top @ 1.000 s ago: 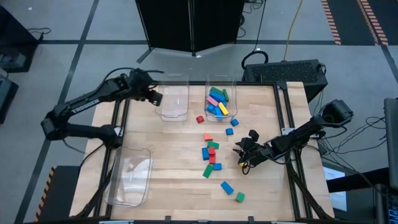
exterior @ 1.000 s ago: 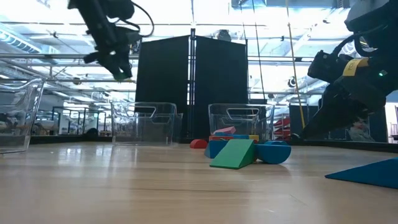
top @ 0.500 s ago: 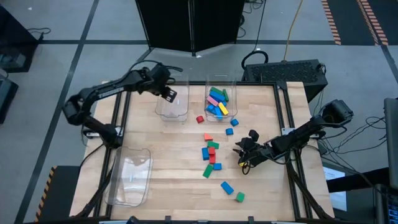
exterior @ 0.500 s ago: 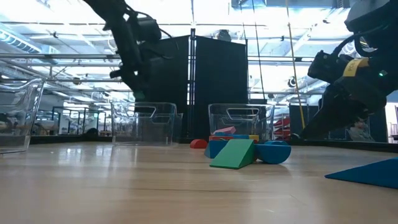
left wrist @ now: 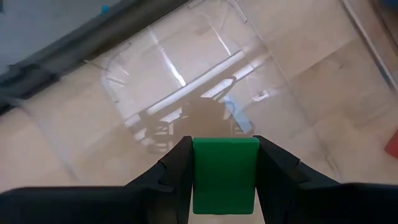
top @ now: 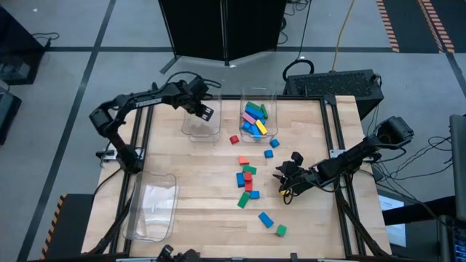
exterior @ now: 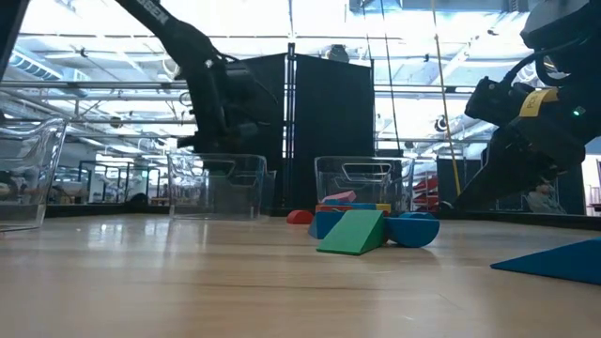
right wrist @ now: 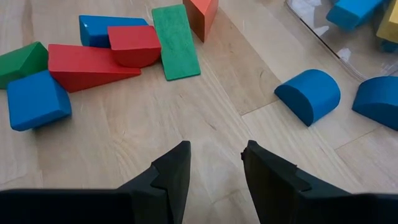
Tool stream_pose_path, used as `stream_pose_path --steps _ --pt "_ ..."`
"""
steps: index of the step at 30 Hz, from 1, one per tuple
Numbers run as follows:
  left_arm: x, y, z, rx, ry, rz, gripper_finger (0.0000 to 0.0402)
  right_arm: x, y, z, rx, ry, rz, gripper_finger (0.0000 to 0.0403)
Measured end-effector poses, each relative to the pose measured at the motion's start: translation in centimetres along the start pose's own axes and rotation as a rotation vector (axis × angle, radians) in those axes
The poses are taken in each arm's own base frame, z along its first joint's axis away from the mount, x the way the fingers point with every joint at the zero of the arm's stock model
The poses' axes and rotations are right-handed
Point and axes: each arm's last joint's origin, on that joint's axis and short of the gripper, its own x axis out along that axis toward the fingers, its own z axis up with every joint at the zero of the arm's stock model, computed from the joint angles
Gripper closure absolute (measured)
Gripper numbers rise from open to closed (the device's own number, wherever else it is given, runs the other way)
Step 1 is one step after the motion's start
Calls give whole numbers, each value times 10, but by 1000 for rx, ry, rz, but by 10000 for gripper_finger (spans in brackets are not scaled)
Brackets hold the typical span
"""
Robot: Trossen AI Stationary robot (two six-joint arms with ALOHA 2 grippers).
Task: Sort blocks by size
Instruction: Put the green half cylinder block into the top left transparent bin
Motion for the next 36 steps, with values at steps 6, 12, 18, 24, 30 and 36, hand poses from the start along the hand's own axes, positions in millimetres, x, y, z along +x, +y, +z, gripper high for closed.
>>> stream_pose_path --steps 6,12,18,24,30,36 --pt "16 2 4 -31 1 13 263 0 0 0 2 0 0 261" --pt "28 4 6 -49 2 18 256 0 0 0 6 0 0 261" --pt "32 5 7 -69 4 23 253 0 0 0 6 0 -1 261" --pt "32 5 7 -59 2 23 252 0 0 0 6 0 -1 261" --pt "32 4 7 -12 0 43 244 0 0 0 7 0 0 261" --pt "31 4 6 -9 -1 43 188 0 0 0 6 0 -1 261"
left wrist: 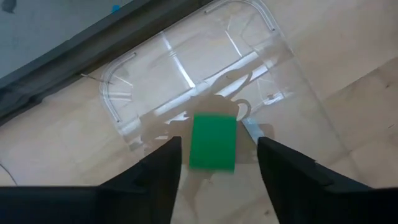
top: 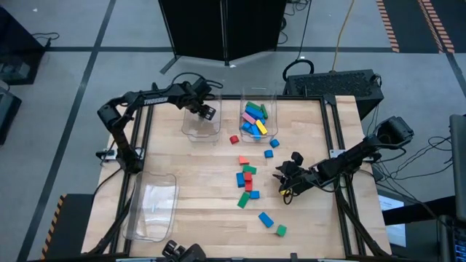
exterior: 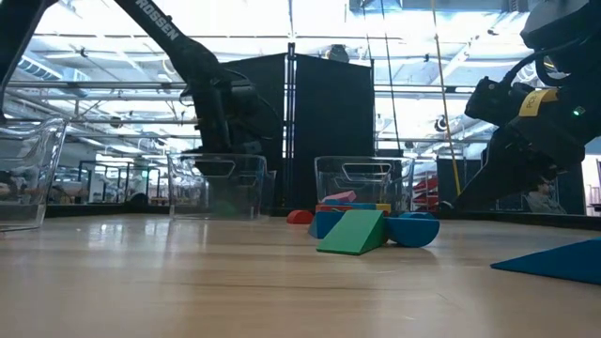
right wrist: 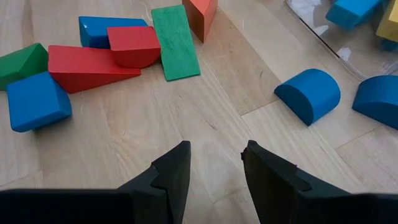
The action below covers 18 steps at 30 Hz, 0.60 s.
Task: Sort blocks by size
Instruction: Put the green half cylinder block into the top left transparent bin, then put the blue half cylinder block into the top left transparent bin
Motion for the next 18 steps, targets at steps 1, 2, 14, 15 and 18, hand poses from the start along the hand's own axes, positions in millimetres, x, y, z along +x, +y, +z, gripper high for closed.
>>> stream_pose_path --steps 1,2,14,15,18 --pt "0 0 0 1 0 0 179 0 0 0 0 0 0 261" --pt "0 0 0 8 0 0 170 0 0 0 0 0 0 261" --pt "-24 -18 -1 154 -90 -42 156 0 0 0 -1 -4 -6 261" --pt "-30 -20 -1 176 -115 -40 156 0 0 0 -1 -6 -11 261" --pt "-49 -31 -5 276 -175 -36 155 0 -1 0 -3 -11 -20 261"
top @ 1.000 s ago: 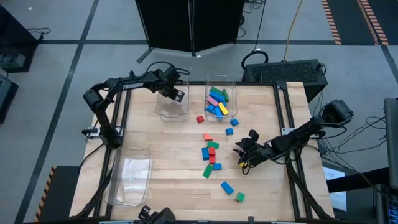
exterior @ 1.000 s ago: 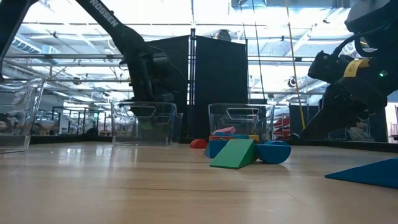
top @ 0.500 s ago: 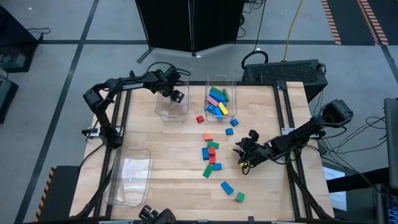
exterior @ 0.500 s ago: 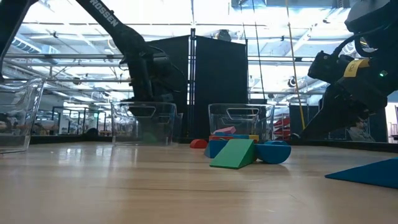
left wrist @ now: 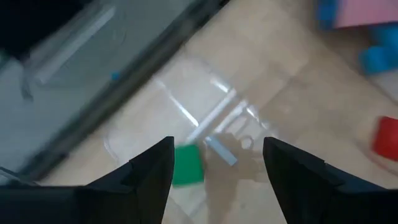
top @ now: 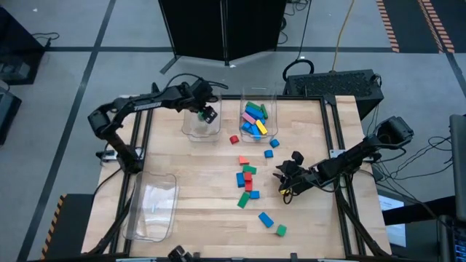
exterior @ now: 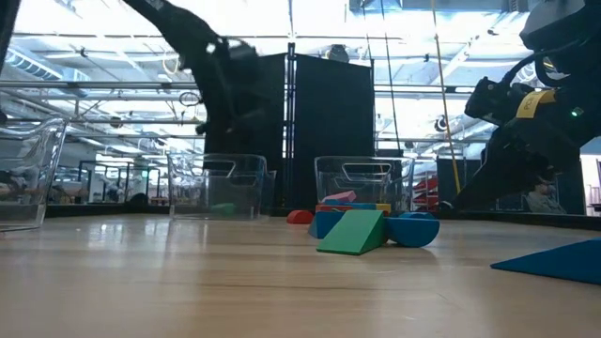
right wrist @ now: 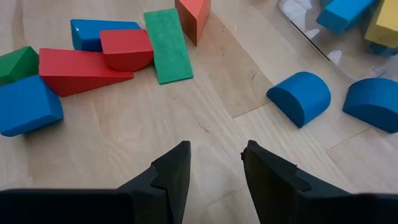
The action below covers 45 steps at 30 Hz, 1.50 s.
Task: Sort blocks by size
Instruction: Put the blue half cylinder block into the top left transparent bin
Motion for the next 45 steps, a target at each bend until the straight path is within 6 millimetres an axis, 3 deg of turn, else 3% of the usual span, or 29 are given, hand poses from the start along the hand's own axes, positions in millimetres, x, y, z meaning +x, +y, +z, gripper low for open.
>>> stream_pose_path --steps 8,12,17,21,23,31,37,45 --pt "-45 -45 -2 219 -146 -77 155 0 -2 -3 -24 23 -20 261" --pt "-59 -72 -7 323 -189 -185 155 -1 -7 -8 -85 75 -64 261" --pt "-69 -104 -16 429 -225 -270 155 2 -9 -3 -275 57 -68 261" --pt "-79 -128 -24 484 -270 -326 155 9 -15 4 -531 60 -62 261" --pt "-83 -137 -28 523 -289 -327 155 14 -21 11 -558 56 -70 259" --pt "-80 -151 -45 574 -286 -328 155 35 -51 35 -518 56 -2 203" --pt "-63 -152 -59 569 -302 -364 155 43 -70 46 -497 42 36 155" --pt "-54 -160 -73 555 -364 -405 155 49 -87 48 -434 72 136 148"
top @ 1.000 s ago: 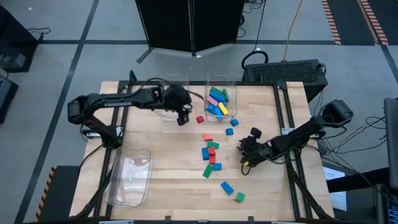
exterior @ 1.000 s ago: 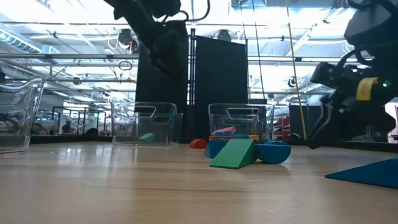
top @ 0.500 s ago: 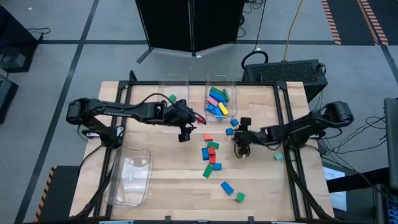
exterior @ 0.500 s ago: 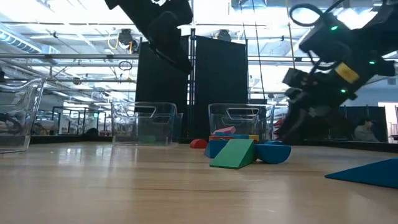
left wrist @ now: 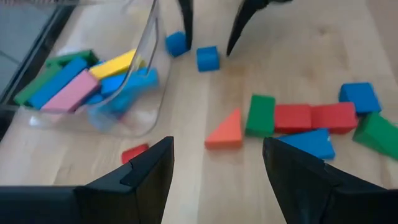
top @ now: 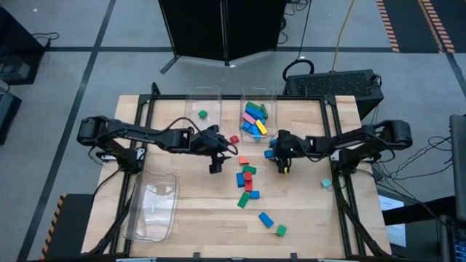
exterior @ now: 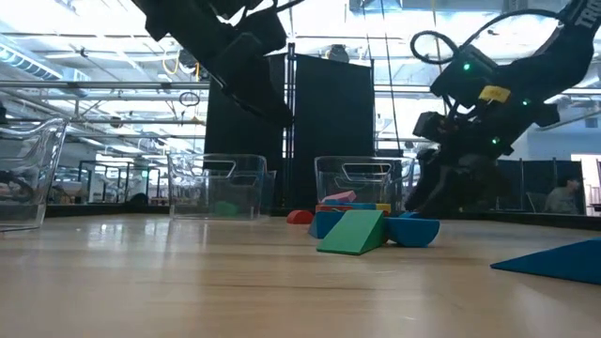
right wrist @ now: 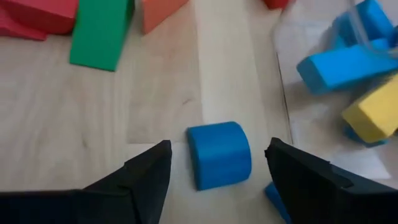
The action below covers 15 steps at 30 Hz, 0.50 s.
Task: Sort blocks by size
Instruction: Put the blue half cylinder block into the top left transparent bin
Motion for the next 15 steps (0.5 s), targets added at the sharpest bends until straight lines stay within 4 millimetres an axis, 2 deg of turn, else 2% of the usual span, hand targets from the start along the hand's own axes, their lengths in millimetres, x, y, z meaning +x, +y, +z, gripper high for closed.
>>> stream_pose_path --steps 9,15 --pt "4 -11 -9 15 -30 -21 155 10 -8 -7 35 19 28 154" --pt "3 -15 -10 22 -31 -33 155 16 -6 -8 57 15 65 189"
